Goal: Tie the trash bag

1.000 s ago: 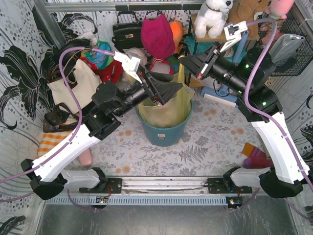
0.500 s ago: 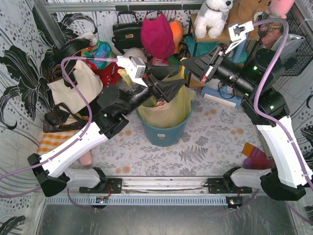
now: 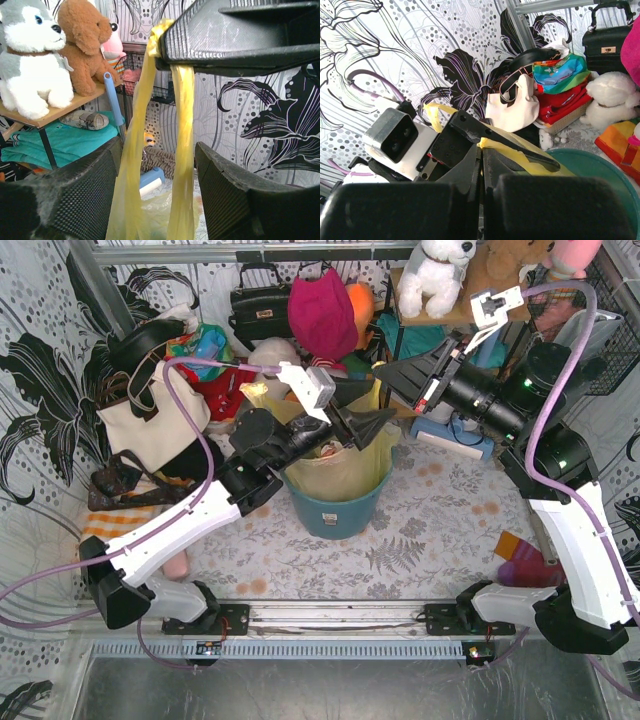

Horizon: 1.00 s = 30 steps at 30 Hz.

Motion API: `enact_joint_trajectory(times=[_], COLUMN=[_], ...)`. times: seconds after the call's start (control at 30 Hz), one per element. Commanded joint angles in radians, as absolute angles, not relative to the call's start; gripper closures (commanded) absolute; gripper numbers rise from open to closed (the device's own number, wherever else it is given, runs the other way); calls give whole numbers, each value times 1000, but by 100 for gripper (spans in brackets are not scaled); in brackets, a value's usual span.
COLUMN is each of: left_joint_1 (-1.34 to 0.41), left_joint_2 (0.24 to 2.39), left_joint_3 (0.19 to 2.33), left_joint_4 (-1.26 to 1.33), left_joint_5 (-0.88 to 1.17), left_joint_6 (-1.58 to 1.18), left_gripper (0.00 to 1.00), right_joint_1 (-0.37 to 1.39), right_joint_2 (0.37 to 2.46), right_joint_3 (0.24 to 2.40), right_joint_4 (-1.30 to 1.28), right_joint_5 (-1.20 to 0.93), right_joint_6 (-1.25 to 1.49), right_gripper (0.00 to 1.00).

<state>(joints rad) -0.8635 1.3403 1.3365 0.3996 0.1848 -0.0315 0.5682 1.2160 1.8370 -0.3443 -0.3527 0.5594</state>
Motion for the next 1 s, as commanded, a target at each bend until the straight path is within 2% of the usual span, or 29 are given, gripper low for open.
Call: enact_joint_trajectory(times=[0.0,0.47,0.7,0.97], left_joint_1=[-861,-750,-716,-702], left_joint_2=[1348,1345,1360,1359], left_joint_3=[1310,1226,1276,1293], left_joint_4=[525,719,654,672], left_joint_5=[204,455,576,612], left_joint_6=[11,-65,-65,-85], left_gripper=[33,34,32,31], right_joint_1=[571,571,571,571], right_joint_2=[1198,1180,1176,1177], right_joint_3=[1864,1838,1834,1828], right_joint_4=[-332,-333,-336,-341], right_joint_5=[-375,-391,-396,-415], right_joint_6=[550,545,542,541], right_gripper=[100,100,100,100])
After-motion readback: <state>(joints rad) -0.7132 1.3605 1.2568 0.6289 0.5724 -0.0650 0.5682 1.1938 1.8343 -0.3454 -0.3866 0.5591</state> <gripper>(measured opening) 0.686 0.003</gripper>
